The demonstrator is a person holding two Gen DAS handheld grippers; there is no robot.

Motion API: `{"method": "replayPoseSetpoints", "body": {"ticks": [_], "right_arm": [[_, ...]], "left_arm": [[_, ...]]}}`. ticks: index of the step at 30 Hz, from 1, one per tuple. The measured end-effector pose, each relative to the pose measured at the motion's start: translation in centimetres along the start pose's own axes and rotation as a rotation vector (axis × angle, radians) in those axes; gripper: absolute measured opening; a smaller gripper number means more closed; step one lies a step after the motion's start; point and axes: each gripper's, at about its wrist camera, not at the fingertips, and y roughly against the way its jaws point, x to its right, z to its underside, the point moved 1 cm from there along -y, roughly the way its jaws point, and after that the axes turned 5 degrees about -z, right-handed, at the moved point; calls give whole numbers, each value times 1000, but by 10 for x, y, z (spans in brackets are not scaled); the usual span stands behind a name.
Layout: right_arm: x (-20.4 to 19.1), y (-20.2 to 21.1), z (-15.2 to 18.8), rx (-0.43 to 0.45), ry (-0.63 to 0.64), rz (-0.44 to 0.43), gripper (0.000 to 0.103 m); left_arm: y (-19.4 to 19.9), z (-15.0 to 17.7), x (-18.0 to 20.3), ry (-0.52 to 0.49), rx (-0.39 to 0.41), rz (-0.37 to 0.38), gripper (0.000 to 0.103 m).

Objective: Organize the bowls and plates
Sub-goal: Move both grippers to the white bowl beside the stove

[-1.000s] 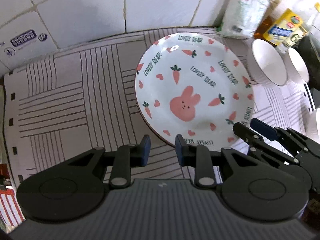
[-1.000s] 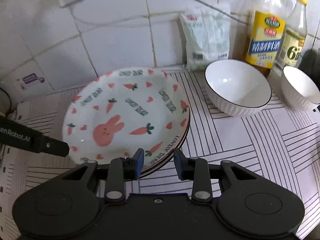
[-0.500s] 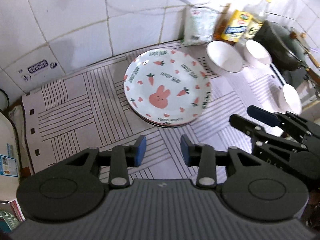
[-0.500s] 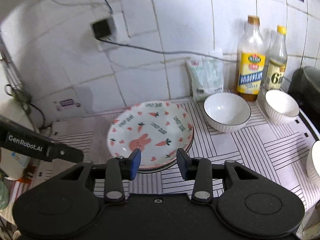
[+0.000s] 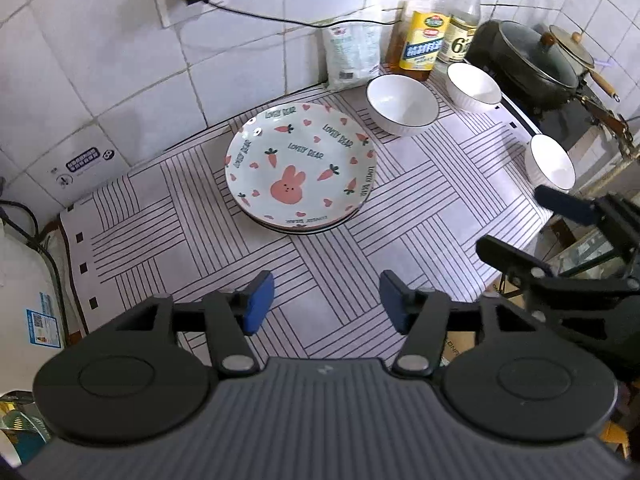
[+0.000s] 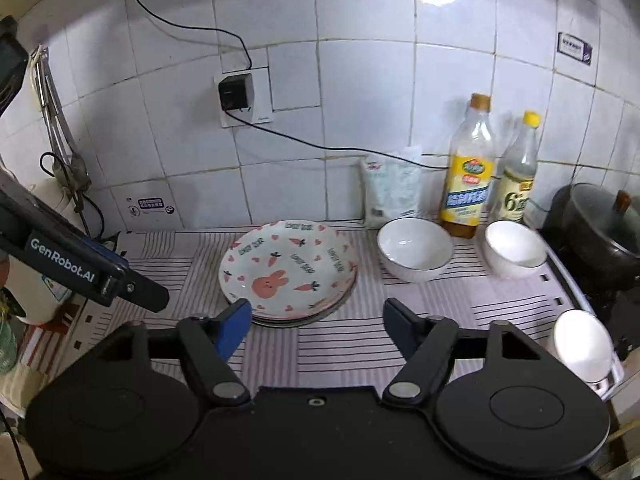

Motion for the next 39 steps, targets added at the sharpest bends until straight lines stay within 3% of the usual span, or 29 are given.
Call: {"method": "replayPoseSetpoints", "body": {"ticks": [5,10,13,23,28,34,39], "right_arm": [[26,20,5,10,38,-2,92],[64,40,10,2,55,-17,96],[94,50,14,4,77,-18,99],[206,66,47,-7,63,35,99],[256,66,69,-10,45,31,99],[314,29,100,-51,18,-6,99],[340,-11,134,-73,56,-24,99]], "left_arm": [[3,-3,25,-14,12,-27,72],[1,-12,55,8,27,-38,90],[-4,-18,76,18,29,-58,94],[-33,-40,151,45,-10,-66,96],[-48,-58,191,49,-17,-10,96],[-80,-84,249,18,6,61,94],[-120,-99,294,-1,27,106,93]]}}
